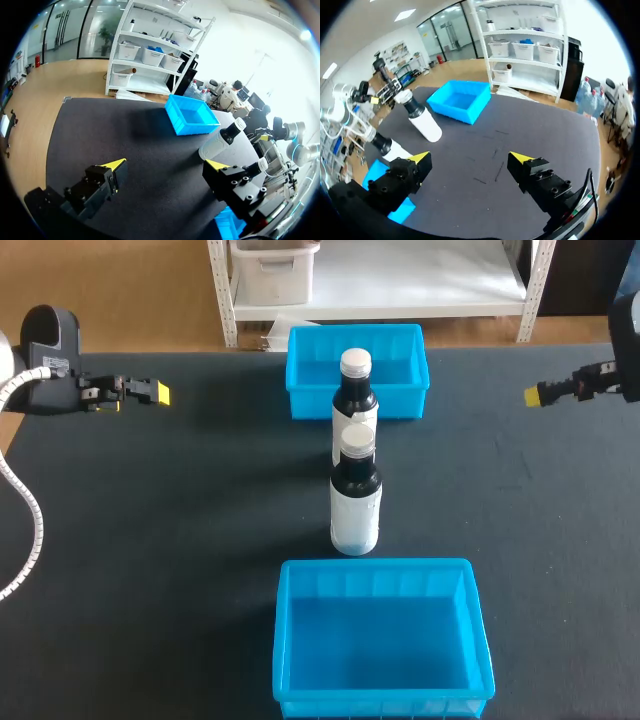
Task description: Pick up the bottle, and place it in the far bin if it is heavy, or in the near bin if it is light.
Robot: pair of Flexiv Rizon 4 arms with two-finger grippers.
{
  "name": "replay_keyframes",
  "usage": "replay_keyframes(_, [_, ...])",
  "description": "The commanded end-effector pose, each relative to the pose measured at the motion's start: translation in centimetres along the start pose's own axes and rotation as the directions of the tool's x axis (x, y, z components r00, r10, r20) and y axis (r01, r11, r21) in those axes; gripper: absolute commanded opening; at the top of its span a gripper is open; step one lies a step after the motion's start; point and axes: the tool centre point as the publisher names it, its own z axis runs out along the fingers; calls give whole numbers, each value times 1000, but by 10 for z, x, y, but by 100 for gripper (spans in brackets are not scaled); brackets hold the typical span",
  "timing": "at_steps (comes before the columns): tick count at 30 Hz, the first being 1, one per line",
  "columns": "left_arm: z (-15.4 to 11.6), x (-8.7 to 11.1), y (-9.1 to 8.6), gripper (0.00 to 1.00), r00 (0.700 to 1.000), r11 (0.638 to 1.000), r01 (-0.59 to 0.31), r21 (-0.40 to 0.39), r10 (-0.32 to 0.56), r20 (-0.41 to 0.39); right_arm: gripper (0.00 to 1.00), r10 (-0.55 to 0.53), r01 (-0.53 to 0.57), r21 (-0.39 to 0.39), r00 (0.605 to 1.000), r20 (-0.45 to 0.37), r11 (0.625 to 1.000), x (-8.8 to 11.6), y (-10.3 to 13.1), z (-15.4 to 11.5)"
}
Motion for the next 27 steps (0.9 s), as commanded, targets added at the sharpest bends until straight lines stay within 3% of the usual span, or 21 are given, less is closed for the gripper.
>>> replay_keyframes(1, [0,0,0,100,1000,1000,0,0,0,0,100,-403,370,-331,914,-37,868,1,-8,-4])
replay_keyframes(25, [0,0,0,100,1000,1000,0,0,0,0,100,-403,370,-331,914,-37,868,1,-8,-4])
replay_keyframes(27, [0,0,0,100,1000,1000,0,0,0,0,100,-480,469,-326,876,52,821,5,-1,-5])
